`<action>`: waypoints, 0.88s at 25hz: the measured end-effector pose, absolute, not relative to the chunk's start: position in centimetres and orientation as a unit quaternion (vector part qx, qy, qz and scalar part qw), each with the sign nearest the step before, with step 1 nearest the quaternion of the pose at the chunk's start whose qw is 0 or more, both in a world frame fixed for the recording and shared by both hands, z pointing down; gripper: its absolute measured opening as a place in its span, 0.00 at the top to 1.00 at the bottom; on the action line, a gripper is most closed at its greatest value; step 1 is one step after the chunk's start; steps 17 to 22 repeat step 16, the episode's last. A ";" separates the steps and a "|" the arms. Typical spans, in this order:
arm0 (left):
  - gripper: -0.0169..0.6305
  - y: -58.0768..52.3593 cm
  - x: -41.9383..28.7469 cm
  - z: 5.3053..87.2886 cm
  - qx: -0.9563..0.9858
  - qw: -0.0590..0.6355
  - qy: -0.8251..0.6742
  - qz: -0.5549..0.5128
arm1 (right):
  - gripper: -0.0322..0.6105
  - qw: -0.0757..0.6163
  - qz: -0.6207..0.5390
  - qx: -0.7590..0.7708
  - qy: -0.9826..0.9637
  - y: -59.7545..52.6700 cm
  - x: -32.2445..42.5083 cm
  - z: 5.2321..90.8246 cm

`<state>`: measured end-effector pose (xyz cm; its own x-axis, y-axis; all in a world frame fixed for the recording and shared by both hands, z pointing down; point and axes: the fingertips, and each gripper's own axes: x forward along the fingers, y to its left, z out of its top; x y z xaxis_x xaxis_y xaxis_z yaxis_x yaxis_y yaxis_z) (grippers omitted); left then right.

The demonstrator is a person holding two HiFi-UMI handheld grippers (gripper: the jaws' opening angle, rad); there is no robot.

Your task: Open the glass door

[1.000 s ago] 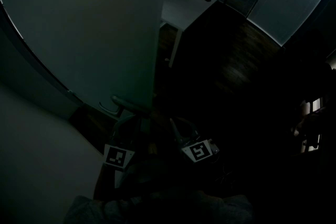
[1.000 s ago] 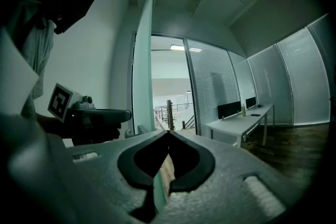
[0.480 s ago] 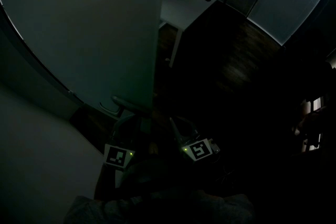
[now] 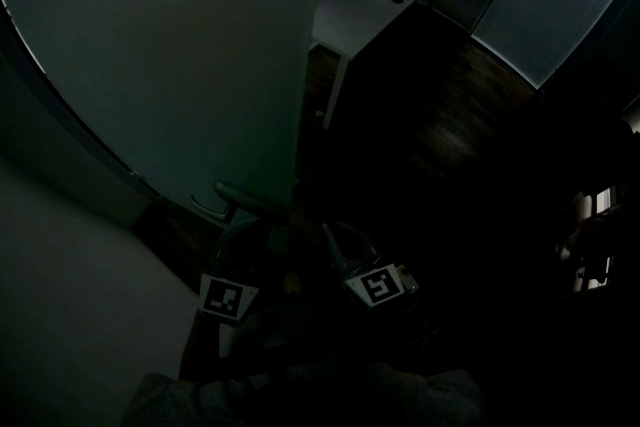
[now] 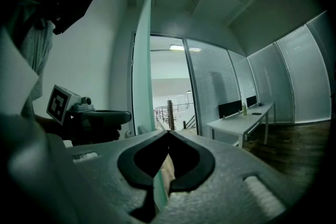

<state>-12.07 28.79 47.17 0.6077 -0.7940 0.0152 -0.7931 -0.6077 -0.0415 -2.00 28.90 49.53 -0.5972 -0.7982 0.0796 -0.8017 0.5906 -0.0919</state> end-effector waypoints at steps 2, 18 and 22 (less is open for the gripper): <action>0.97 28.8 -12.2 47.2 -0.896 0.014 0.443 -0.017 | 0.95 0.014 0.057 0.448 -0.892 28.9 -2.1 49.5; 0.97 28.8 -12.3 47.1 -0.896 0.015 0.444 -0.018 | 0.95 0.018 0.057 0.445 -0.893 28.8 -2.3 49.6; 0.97 28.8 -12.3 47.1 -0.896 0.015 0.444 -0.018 | 0.95 0.018 0.057 0.445 -0.893 28.8 -2.3 49.6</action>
